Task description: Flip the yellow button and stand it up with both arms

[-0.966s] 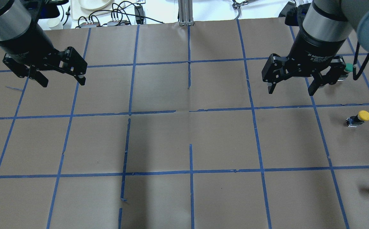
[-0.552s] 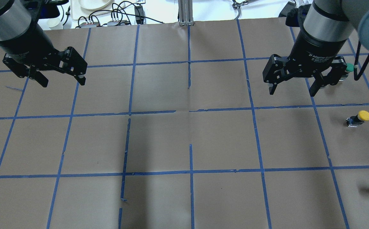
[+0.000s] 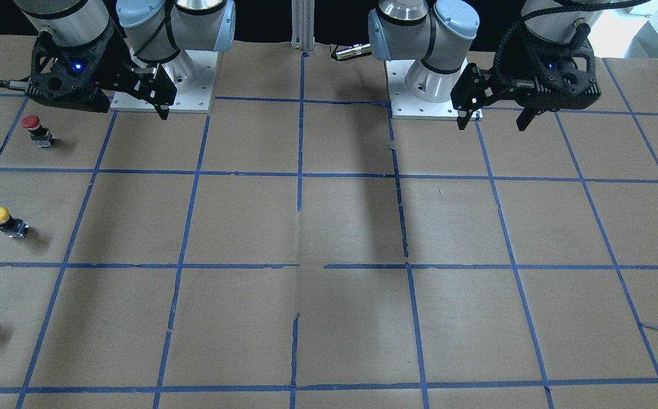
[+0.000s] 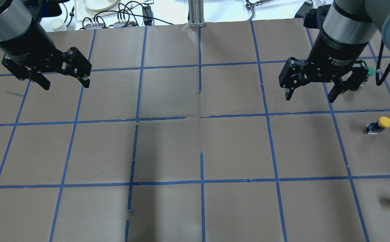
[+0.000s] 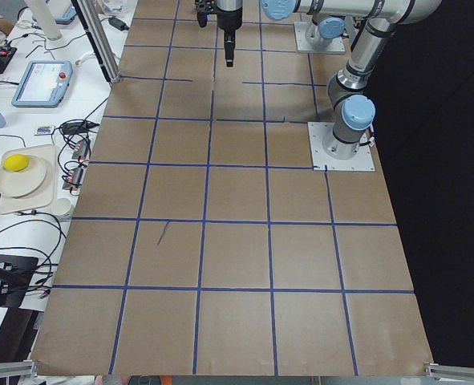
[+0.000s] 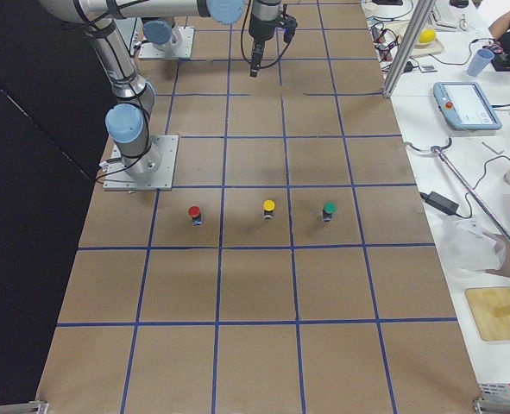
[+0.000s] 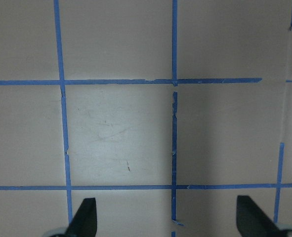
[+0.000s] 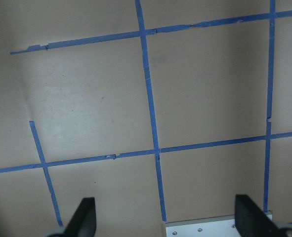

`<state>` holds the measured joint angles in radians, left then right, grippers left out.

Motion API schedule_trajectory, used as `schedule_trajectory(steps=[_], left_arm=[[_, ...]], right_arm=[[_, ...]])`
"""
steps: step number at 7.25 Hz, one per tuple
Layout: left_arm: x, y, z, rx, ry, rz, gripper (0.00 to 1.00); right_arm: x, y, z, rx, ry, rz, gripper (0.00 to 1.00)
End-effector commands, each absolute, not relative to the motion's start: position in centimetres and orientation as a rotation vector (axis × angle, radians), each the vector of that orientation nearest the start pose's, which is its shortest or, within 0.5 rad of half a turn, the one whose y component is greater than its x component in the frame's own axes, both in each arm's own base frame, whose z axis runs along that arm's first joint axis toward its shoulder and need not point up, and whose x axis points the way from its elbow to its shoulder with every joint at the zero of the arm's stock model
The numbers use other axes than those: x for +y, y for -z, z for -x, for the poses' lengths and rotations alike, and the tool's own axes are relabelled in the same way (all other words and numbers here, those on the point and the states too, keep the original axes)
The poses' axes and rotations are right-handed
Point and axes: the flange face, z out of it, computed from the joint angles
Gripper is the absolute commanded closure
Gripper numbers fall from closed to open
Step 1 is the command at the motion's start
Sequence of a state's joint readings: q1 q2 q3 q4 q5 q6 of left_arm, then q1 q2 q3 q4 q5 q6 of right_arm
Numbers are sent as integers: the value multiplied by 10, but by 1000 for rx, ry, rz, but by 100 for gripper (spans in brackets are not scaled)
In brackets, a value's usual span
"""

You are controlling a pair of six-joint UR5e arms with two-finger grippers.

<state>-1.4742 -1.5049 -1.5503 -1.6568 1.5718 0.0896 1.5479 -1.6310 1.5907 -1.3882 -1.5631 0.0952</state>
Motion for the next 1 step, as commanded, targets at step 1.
schedule_trajectory(steps=[1], left_arm=[[-475, -523, 88, 3140, 24, 12, 0]], right_arm=[[-454, -489, -123, 3129, -226, -186, 0]])
